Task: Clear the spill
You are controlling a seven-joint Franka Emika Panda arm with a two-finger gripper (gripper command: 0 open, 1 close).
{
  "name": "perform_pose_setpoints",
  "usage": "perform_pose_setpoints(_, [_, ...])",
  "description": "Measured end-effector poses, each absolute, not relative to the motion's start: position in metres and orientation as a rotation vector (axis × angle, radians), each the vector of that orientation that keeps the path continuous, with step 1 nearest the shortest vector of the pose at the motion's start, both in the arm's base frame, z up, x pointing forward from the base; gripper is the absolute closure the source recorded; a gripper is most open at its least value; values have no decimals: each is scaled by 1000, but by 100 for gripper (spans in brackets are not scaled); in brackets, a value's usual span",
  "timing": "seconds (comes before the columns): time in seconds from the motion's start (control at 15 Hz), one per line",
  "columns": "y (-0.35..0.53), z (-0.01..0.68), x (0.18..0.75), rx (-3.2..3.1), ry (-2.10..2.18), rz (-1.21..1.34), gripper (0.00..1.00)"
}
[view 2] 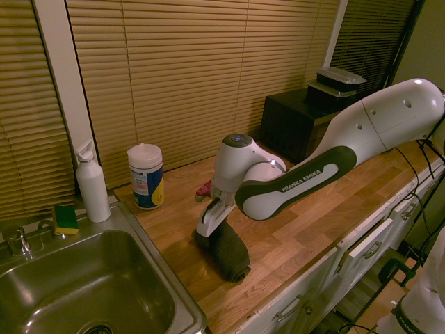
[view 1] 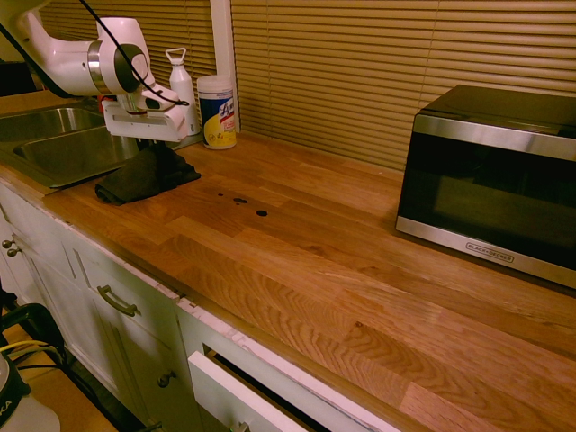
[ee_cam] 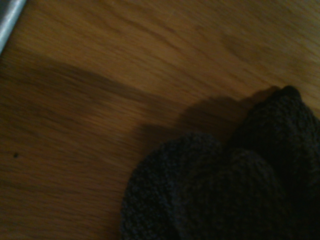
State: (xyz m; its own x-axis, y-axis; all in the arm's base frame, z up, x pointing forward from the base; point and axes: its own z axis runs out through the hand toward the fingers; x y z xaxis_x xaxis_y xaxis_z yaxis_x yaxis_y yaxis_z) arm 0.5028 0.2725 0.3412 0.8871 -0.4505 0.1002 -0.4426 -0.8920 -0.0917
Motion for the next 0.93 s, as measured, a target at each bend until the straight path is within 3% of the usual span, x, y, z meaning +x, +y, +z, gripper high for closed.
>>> perform_pose_setpoints(0.93, [128,349,533,-2922,867,-167,100])
